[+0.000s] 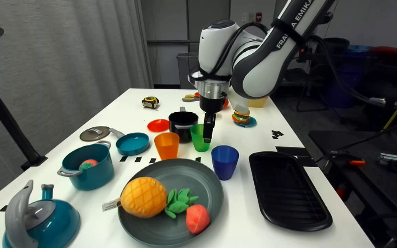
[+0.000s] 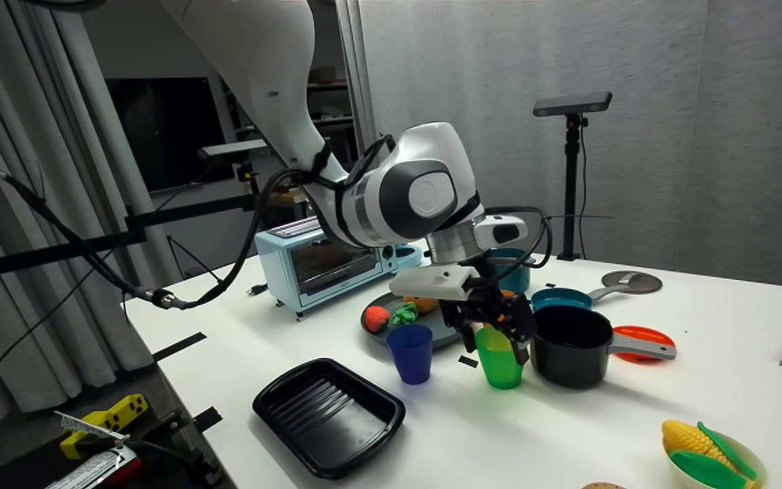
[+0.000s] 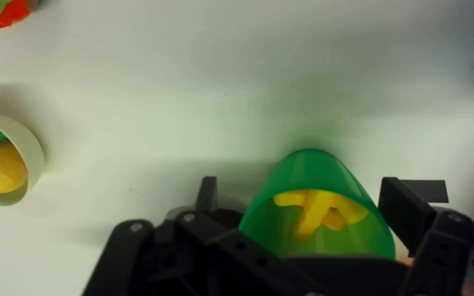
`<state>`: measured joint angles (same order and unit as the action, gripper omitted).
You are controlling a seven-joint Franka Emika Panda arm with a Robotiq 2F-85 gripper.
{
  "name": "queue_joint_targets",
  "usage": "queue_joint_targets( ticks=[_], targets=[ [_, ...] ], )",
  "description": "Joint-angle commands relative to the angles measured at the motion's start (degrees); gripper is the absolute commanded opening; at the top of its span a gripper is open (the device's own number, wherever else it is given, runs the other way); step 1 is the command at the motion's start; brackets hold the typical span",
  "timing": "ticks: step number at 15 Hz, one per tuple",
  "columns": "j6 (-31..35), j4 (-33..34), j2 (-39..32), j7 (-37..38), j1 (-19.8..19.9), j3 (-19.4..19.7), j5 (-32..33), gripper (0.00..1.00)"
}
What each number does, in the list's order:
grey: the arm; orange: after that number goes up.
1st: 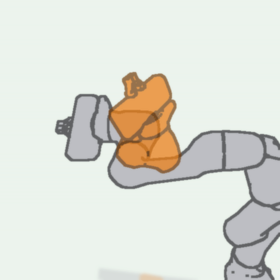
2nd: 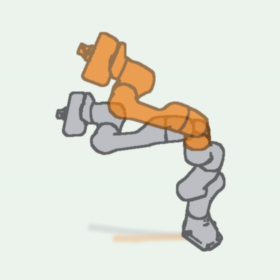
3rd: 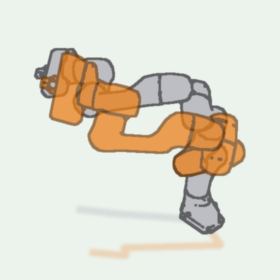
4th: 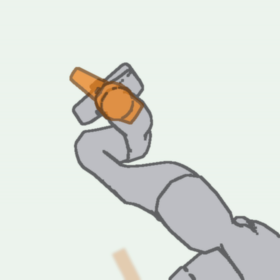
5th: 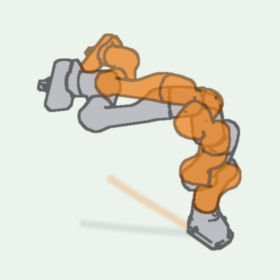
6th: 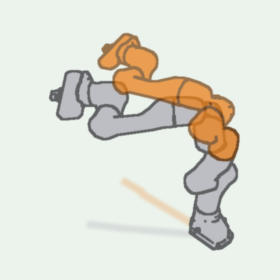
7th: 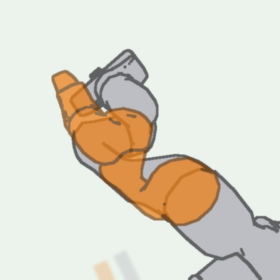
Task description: Pick the green cup and pour the potato fries into the black pot
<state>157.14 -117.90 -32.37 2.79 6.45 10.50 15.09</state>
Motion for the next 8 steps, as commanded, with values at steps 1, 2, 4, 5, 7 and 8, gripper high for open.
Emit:
queue_joint_targets(
  ticks=[1,2,4,5,7,8],
  targets=[
    [1.9,3.2,-3.4,-1.7,0.0,0.2,-1.0,1.00],
    [2.1,3.7,-3.9,-1.7,-0.1,0.4,-0.9,0.83],
    [2.5,4.4,-4.7,-1.6,-0.2,0.5,-0.7,0.68],
    [2.9,4.7,-4.9,-1.6,-0.3,0.7,-0.6,0.58],
    [3.5,5.0,-5.0,-1.3,-0.6,1.1,-0.4,0.54],
    [3.9,4.9,-4.8,-1.2,-0.8,1.4,-0.2,0.53]
  ],
)
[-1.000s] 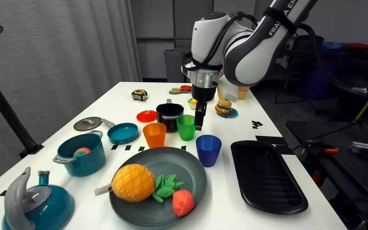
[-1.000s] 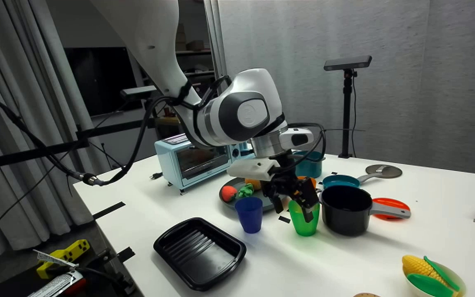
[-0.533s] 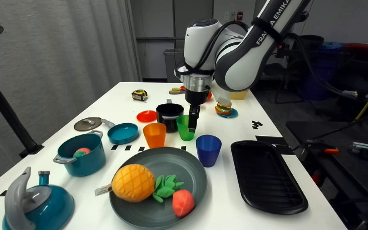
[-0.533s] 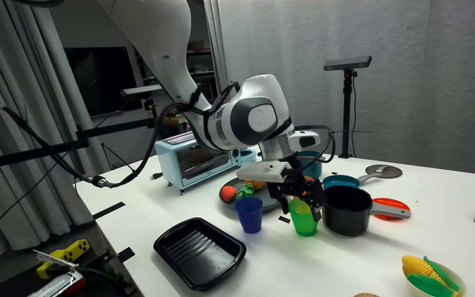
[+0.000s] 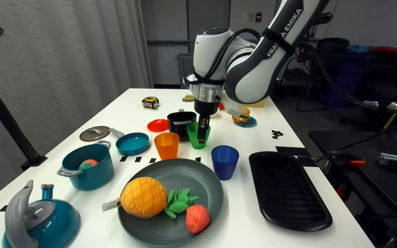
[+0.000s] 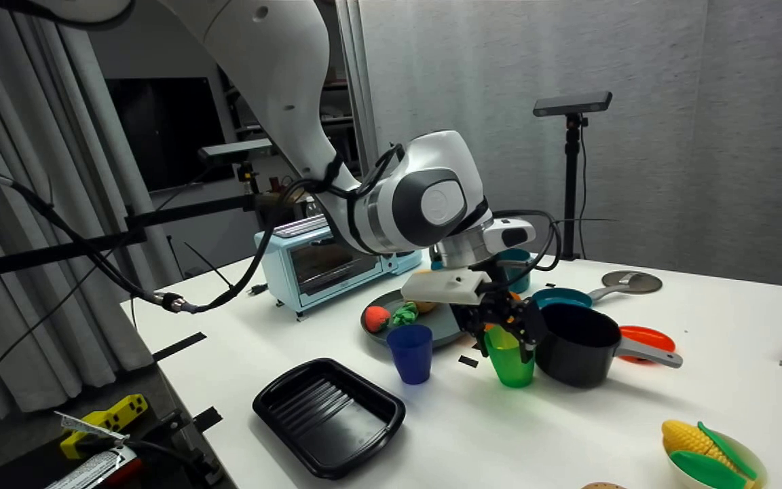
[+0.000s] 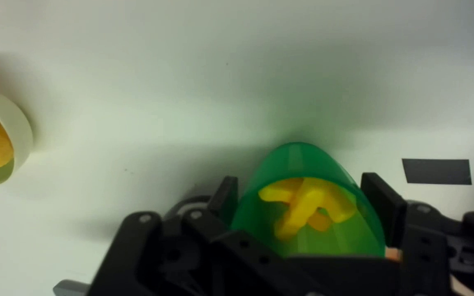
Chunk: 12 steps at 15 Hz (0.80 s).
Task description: Pick the green cup and pour the potato fries into the black pot
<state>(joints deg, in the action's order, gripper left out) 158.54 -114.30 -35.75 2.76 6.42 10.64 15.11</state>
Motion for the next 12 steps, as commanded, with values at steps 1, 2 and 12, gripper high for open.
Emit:
queue_joint_targets(
  ticks=[1,2,12],
  targets=[
    [2.6,1.2,-1.1,-1.1,-0.8,1.5,-0.1,0.52],
    [2.4,0.7,-0.5,-1.1,-0.9,1.6,-0.1,0.52],
    [0.3,-8.3,11.1,-2.3,-0.2,3.7,0.8,0.52]
  ],
)
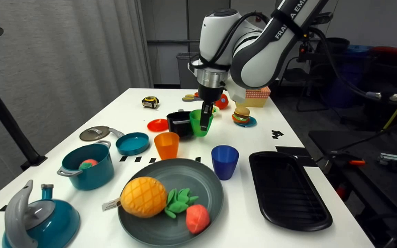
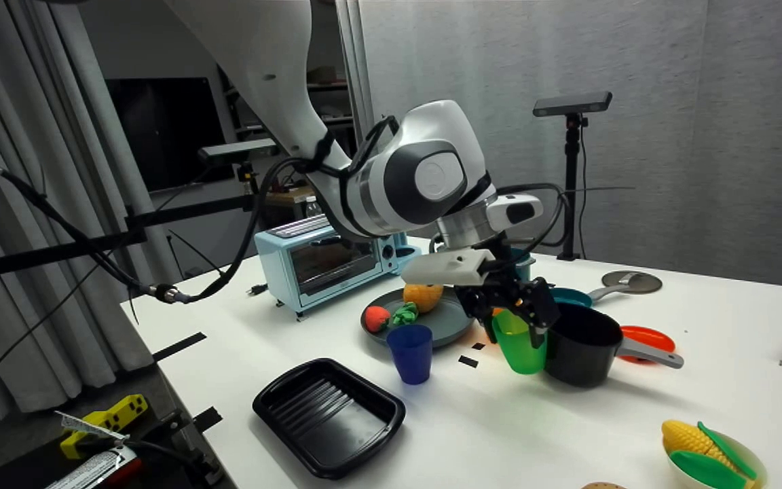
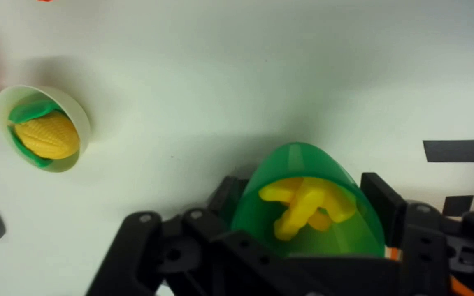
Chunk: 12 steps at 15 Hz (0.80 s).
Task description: Pick the green cup and pour the potato fries into the black pot
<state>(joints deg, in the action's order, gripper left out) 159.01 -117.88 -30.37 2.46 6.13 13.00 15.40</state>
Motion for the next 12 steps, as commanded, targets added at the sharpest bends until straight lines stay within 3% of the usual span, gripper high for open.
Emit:
queue_joint_targets(
  ticks=[1,7,12],
  targets=[
    [-0.6,-5.4,6.9,-2.6,0.5,1.4,0.4,0.52],
    [-2.4,-4.1,9.9,-1.9,0.5,5.5,3.3,0.52],
    [-5.8,4.8,6.0,-0.3,0.4,9.8,9.1,0.52]
  ],
)
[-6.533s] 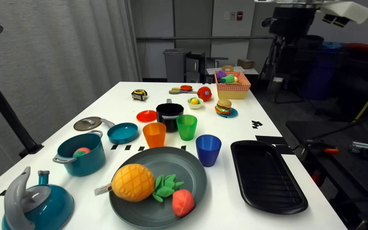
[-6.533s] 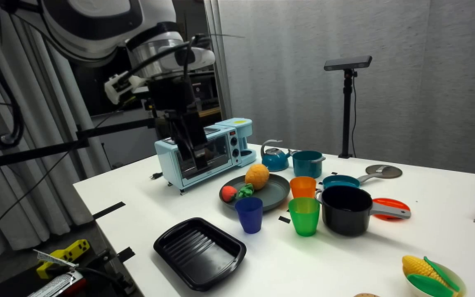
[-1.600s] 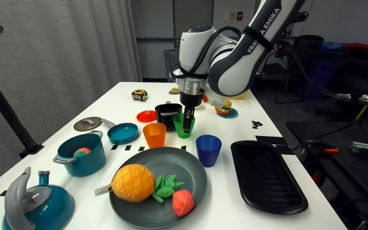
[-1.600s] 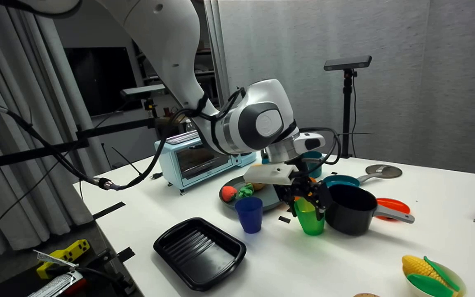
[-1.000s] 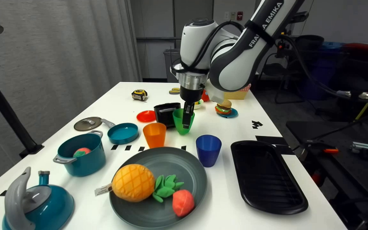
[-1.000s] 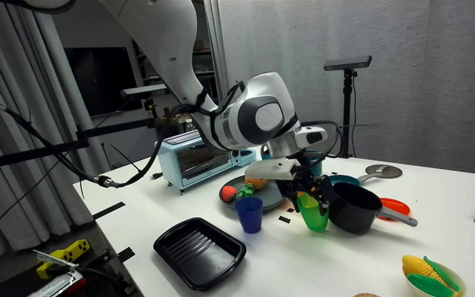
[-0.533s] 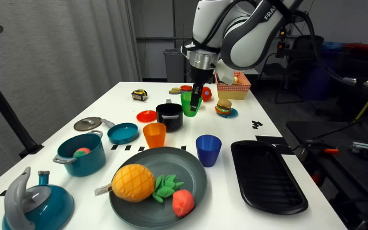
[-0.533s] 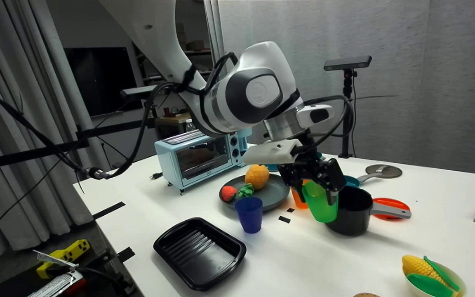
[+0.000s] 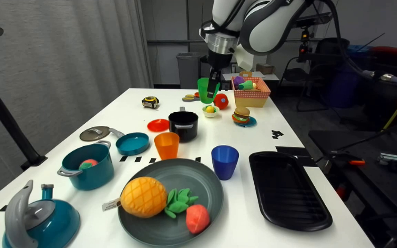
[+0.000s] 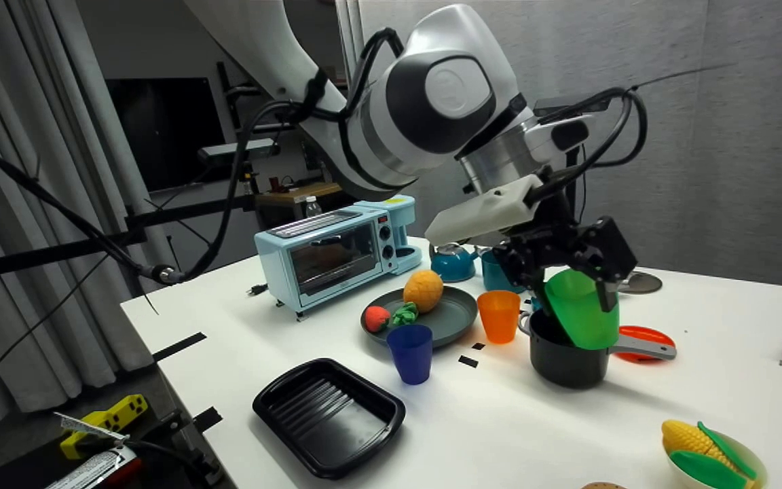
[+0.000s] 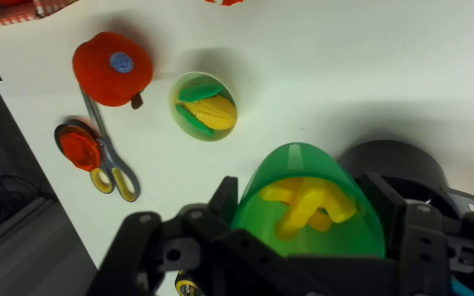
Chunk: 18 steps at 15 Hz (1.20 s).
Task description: Pick the green cup and pour the potato fries into the black pot
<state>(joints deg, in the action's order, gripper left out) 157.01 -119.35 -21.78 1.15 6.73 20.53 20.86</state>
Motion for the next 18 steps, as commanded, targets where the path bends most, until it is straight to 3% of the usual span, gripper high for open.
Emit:
queue_joint_targets(
  ticks=[1,5,11,18],
  targets=[
    [-4.8,8.6,-3.8,1.7,-0.3,3.2,5.0,0.52],
    [-6.0,15.5,-7.6,1.5,-0.4,4.6,10.9,0.52],
    [-3.1,13.4,-8.4,0.8,-2.9,1.6,15.9,0.52],
    [-6.8,11.8,-8.1,-0.7,-5.6,0.1,25.5,0.52]
  ],
)
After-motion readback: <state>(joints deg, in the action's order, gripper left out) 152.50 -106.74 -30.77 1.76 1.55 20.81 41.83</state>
